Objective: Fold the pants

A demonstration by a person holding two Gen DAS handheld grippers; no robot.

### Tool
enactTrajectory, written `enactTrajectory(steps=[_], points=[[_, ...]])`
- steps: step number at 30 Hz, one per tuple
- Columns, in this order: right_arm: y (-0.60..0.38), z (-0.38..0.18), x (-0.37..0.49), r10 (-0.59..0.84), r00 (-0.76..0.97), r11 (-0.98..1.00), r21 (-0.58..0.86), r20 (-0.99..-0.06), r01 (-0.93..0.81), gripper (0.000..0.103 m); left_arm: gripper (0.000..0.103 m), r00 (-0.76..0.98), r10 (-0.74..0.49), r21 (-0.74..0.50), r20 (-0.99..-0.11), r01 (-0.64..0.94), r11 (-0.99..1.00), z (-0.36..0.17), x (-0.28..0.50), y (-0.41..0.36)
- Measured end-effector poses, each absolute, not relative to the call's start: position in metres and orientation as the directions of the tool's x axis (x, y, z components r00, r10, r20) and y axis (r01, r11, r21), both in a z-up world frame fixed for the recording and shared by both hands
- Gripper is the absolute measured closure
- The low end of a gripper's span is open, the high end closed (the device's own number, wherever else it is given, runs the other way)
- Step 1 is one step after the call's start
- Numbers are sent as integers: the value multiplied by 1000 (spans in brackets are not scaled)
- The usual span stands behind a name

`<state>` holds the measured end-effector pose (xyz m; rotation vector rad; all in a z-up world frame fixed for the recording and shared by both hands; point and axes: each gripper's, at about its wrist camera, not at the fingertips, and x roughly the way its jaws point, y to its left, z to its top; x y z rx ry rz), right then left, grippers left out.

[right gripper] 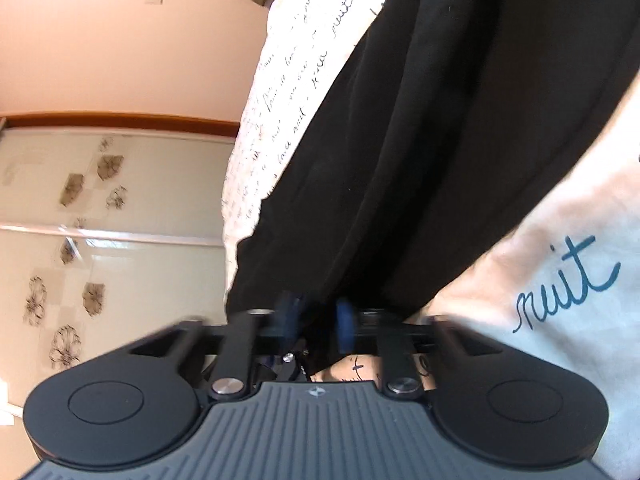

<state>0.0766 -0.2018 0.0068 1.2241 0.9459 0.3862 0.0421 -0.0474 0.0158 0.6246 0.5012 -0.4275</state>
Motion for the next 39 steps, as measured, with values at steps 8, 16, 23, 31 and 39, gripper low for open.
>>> enactTrajectory(steps=[8, 16, 23, 31, 39], points=[[-233, 11, 76, 631, 740, 202, 970, -232, 132, 19, 97, 821, -255, 370, -511, 478, 797, 38, 34, -40], [-299, -17, 85, 475, 879, -176, 984, 50, 39, 19, 97, 809, -255, 364, -529, 487, 794, 37, 29, -34], [-347, -20, 70, 356, 930, -210, 977, 97, -22, 18, 97, 794, -258, 356, -551, 503, 788, 29, 32, -34], [-385, -14, 54, 190, 982, -87, 996, -4, 21, 19, 97, 771, -236, 346, -591, 507, 790, 16, 33, -30], [-396, -15, 78, 207, 940, 119, 961, -271, 250, 87, 96, 765, -227, 353, -603, 511, 784, 14, 33, -31]])
